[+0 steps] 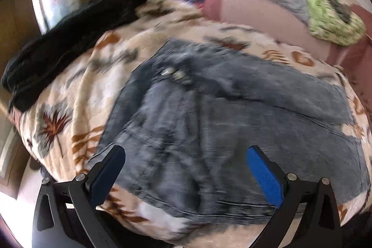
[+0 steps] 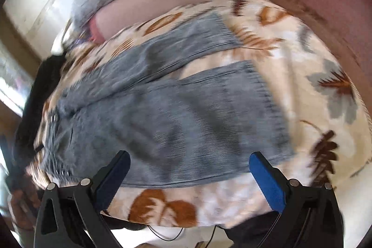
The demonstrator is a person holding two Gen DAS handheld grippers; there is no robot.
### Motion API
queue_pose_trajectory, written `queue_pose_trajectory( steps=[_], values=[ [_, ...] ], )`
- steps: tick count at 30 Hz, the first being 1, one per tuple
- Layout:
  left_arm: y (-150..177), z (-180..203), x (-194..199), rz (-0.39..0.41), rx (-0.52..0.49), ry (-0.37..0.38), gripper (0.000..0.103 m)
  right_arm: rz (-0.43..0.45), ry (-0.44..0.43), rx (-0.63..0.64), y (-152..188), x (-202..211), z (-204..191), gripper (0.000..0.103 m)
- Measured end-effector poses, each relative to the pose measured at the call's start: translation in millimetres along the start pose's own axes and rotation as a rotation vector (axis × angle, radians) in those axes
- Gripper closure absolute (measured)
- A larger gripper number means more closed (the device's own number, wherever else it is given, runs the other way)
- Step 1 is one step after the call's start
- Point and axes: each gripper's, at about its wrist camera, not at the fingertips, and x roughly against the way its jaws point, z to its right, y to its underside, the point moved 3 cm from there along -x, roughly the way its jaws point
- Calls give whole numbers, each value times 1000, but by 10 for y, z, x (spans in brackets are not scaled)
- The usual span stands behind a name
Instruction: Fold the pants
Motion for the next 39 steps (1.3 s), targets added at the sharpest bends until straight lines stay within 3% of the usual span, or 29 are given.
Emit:
queue_pose_trajectory(
  steps=[3,7,10,12,13,16,18,20,22,27,29,34,39],
  values=[
    [-15,-268,-201,-57,45,-51,0,1,17,-125,-117,80,473,0],
    [-13,-464,-360,-95,21,-121,0,-55,-3,-242,-191,31,898,0],
    [14,-566,-371,-98,51,-65,0,-91,-88,-271,-204,-59,941,1],
    [39,-617,-394,-106,74,-58,0,-113,-93,-276,-190,-141,942,8],
    [52,-641,-400,-112,87,-50,0,-140,-99,-288,-163,-207,922,17],
    [92,-702,-382,-106,120,-37,0,-161,-73,-282,-135,-319,908,21],
    [109,-755,-387,-105,129,-40,0,-169,-65,-293,-108,-363,938,32],
    [119,-825,-358,-94,148,-52,1,-162,-23,-263,-102,-339,918,56],
    [119,-898,-336,-83,177,-54,5,-150,19,-213,-105,-279,873,71],
    [171,-1101,-316,-102,271,-34,39,-85,114,-43,-178,-84,589,76],
    [195,-1163,-339,-119,300,-13,44,-46,126,2,-228,22,466,77],
    [178,-1129,-425,-155,282,-19,45,23,146,51,-323,222,351,77],
    [198,-1124,-419,-176,343,-2,43,-64,125,-14,-165,-107,598,77]
  ],
)
